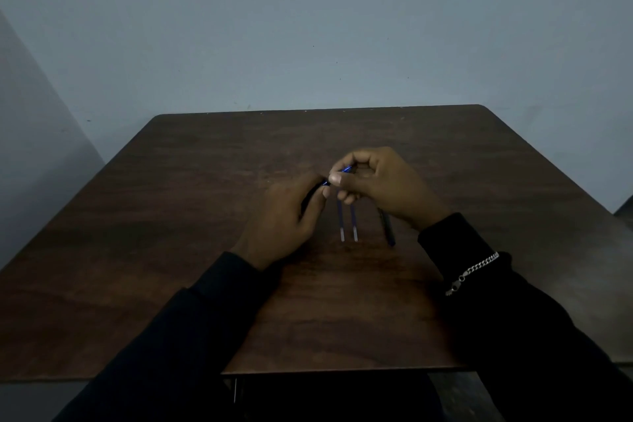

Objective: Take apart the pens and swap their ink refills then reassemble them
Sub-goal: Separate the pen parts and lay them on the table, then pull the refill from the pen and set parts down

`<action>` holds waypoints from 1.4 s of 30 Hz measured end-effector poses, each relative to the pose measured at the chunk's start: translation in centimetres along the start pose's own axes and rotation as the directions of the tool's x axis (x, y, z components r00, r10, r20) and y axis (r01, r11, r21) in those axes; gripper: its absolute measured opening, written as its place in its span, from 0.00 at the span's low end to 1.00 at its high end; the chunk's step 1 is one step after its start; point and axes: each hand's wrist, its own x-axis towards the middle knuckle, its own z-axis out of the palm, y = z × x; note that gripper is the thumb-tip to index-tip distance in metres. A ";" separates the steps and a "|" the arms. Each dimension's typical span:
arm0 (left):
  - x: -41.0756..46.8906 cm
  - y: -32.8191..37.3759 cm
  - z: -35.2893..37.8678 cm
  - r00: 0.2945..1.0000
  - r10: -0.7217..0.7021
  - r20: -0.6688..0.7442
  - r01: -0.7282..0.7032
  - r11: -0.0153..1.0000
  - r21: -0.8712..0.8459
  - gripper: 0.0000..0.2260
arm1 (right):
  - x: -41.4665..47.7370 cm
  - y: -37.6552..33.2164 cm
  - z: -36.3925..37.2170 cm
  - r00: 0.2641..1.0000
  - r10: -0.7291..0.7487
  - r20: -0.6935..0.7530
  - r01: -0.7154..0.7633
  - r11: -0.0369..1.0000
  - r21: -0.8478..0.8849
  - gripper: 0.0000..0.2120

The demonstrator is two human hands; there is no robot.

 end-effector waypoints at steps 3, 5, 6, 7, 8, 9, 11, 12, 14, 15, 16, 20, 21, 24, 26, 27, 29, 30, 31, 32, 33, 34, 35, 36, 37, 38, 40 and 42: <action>0.1 -0.1 0.0 1.000 -0.004 0.009 0.004 1.000 0.004 0.07 | 0.0 0.0 0.0 1.000 -0.001 0.018 0.000 0.997 0.075 0.09; 0.1 0.0 0.0 1.000 -0.010 0.012 0.010 1.000 0.000 0.06 | -0.1 0.1 0.2 0.998 0.051 0.042 -0.057 0.988 0.146 0.11; 0.1 0.0 0.0 1.000 -0.016 0.010 0.016 1.000 -0.001 0.06 | 0.0 0.2 0.3 0.996 0.079 0.046 -0.086 0.983 0.165 0.12; 0.1 0.1 -0.1 1.000 -0.021 0.007 0.021 1.000 -0.001 0.06 | 0.0 0.3 0.5 0.994 0.099 0.035 -0.104 0.979 0.175 0.12; 0.0 0.1 -0.1 1.000 -0.022 0.003 0.022 1.000 -0.001 0.07 | 0.1 0.5 0.5 0.994 0.108 0.016 -0.109 0.977 0.185 0.12; 0.0 0.2 -0.1 1.000 -0.020 0.003 0.020 1.000 -0.005 0.07 | 0.2 0.6 0.5 0.994 0.108 -0.002 -0.105 0.975 0.197 0.11; 0.0 0.2 -0.1 0.999 -0.028 0.015 0.029 0.999 -0.016 0.07 | 0.3 0.6 0.4 0.996 0.092 -0.021 -0.084 0.970 0.229 0.06; 0.0 0.1 -0.1 0.999 -0.041 0.025 0.041 0.999 -0.018 0.07 | 0.3 0.6 0.2 0.996 0.082 -0.028 -0.073 0.966 0.248 0.04; 0.0 0.0 0.0 0.997 -0.061 0.038 0.062 0.998 -0.022 0.08 | 0.3 0.6 0.0 0.997 0.075 -0.035 -0.062 0.957 0.283 0.03; 0.0 -0.1 0.0 0.997 -0.065 0.038 0.066 0.997 -0.029 0.08 | 0.3 0.6 -0.1 0.997 0.073 -0.032 -0.061 0.954 0.294 0.04; 0.0 -0.1 0.1 0.997 -0.066 0.033 0.067 0.997 -0.039 0.09 | 0.3 0.7 -0.2 0.997 0.068 -0.024 -0.058 0.953 0.298 0.05; 0.1 0.0 0.1 0.996 -0.087 -0.020 0.084 0.992 -0.097 0.11 | 0.2 0.6 -0.2 0.999 0.041 0.006 -0.041 0.954 0.297 0.05; 0.1 0.0 0.1 0.995 -0.094 -0.027 0.091 0.990 -0.105 0.12 | 0.2 0.6 -0.2 0.999 0.038 0.007 -0.038 0.953 0.299 0.05; 0.1 0.0 0.2 0.993 -0.110 -0.048 0.104 0.988 -0.112 0.13 | 0.3 0.6 -0.3 0.999 0.032 -0.014 -0.026 0.951 0.307 0.06; 0.1 0.0 0.2 0.990 -0.125 -0.063 0.118 0.987 -0.109 0.12 | 0.4 0.6 -0.5 0.998 0.035 -0.046 -0.017 0.940 0.342 0.06; 0.1 0.0 0.2 0.989 -0.130 -0.071 0.122 0.987 -0.107 0.11 | 0.4 0.6 -0.7 0.996 0.041 -0.074 -0.011 0.930 0.367 0.06; 0.1 0.0 0.2 0.986 -0.142 -0.090 0.133 0.986 -0.101 0.10 | 0.6 0.6 -1.2 0.986 0.056 -0.159 0.015 0.911 0.412 0.06; 0.1 0.0 0.2 0.984 -0.148 -0.100 0.139 0.985 -0.098 0.10 | 0.6 0.6 -1.7 0.977 0.061 -0.205 0.034 0.903 0.427 0.07; 0.1 0.0 0.2 0.982 -0.154 -0.107 0.144 0.985 -0.097 0.10 | 0.7 0.5 -2.2 0.967 0.065 -0.247 0.049 0.901 0.431 0.08; 0.1 0.0 0.2 0.981 -0.159 -0.109 0.148 0.984 -0.099 0.10 | 0.6 0.5 -2.7 0.955 0.068 -0.289 0.058 0.912 0.407 0.09; 0.1 0.0 0.2 0.981 -0.161 -0.108 0.151 0.984 -0.099 0.10 | 0.5 0.5 -3.2 0.940 0.067 -0.334 0.052 0.940 0.338 0.11; 0.1 0.0 0.2 0.981 -0.159 -0.109 0.149 0.984 -0.097 0.10 | 0.4 0.5 -3.8 0.922 0.060 -0.383 0.026 0.976 0.216 0.13; 0.1 0.1 0.1 0.982 -0.154 -0.113 0.145 0.985 -0.091 0.10 | 0.2 0.6 -4.4 0.903 0.053 -0.427 -0.027 0.997 0.066 0.16; 0.1 0.1 0.1 0.982 -0.152 -0.117 0.142 0.986 -0.085 0.10 | 0.1 0.7 -5.0 0.884 0.049 -0.465 -0.095 0.993 -0.076 0.17; 0.1 0.1 0.1 0.981 -0.151 -0.121 0.141 0.986 -0.085 0.10 | -0.1 0.8 -5.6 0.868 0.049 -0.493 -0.162 0.968 -0.189 0.16; 0.1 0.1 0.1 0.980 -0.152 -0.126 0.141 0.986 -0.090 0.10 | -0.2 1.0 -6.2 0.856 0.048 -0.515 -0.218 0.936 -0.275 0.14; 0.1 0.1 0.1 0.980 -0.152 -0.132 0.140 0.986 -0.094 0.10 | -0.5 1.3 -7.3 0.833 0.051 -0.552 -0.324 0.852 -0.411 0.11; 0.1 0.2 0.1 0.979 -0.154 -0.130 0.143 0.986 -0.091 0.11 | -0.5 1.6 -8.1 0.825 0.103 -0.556 -0.417 0.775 -0.475 0.09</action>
